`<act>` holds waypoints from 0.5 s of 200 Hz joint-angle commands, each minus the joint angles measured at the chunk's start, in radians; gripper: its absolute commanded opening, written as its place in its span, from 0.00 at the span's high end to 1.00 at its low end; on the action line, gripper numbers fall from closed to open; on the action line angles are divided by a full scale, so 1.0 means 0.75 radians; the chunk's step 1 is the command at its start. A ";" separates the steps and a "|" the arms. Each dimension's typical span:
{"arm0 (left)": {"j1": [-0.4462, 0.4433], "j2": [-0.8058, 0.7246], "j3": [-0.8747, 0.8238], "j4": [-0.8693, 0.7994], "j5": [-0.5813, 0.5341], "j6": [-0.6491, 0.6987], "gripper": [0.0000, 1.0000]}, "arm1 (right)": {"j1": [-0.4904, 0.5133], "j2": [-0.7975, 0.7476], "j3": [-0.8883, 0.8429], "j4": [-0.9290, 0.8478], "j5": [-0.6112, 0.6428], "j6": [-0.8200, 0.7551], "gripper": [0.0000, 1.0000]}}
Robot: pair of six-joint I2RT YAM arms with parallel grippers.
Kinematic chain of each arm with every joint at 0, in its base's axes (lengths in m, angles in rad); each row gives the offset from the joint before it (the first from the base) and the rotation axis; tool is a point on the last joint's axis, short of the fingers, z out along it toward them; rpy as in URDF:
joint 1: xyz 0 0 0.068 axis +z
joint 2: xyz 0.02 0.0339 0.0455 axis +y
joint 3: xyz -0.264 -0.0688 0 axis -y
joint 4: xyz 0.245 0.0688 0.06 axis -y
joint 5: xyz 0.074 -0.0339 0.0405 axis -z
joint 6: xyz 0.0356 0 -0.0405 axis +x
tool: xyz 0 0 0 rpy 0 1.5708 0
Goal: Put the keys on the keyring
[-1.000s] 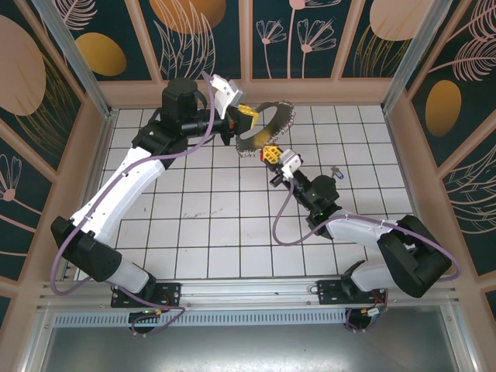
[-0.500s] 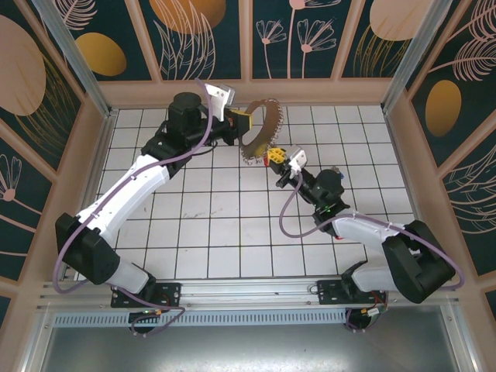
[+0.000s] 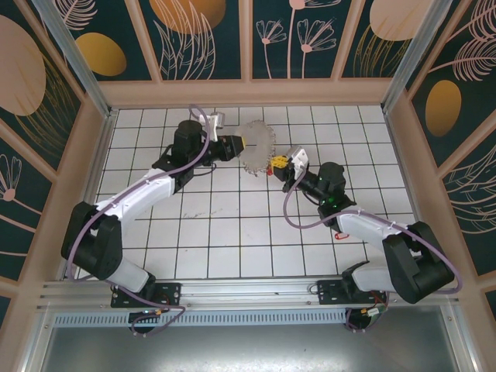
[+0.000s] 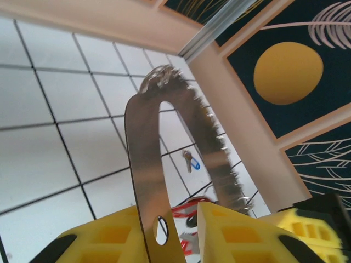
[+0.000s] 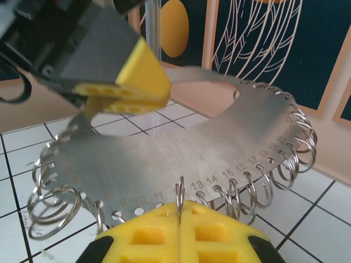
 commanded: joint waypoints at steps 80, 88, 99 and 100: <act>0.003 0.084 -0.222 0.224 -0.027 -0.104 0.60 | -0.058 0.110 0.074 -0.029 -0.130 0.023 1.00; 0.006 0.083 -0.239 0.222 -0.045 -0.100 0.59 | -0.065 0.121 0.082 -0.053 -0.148 0.014 1.00; 0.011 0.081 -0.259 0.198 -0.089 -0.098 0.58 | -0.080 0.132 0.095 -0.093 -0.181 0.005 1.00; 0.011 0.081 -0.261 0.196 -0.093 -0.098 0.58 | -0.081 0.133 0.097 -0.096 -0.185 0.004 1.00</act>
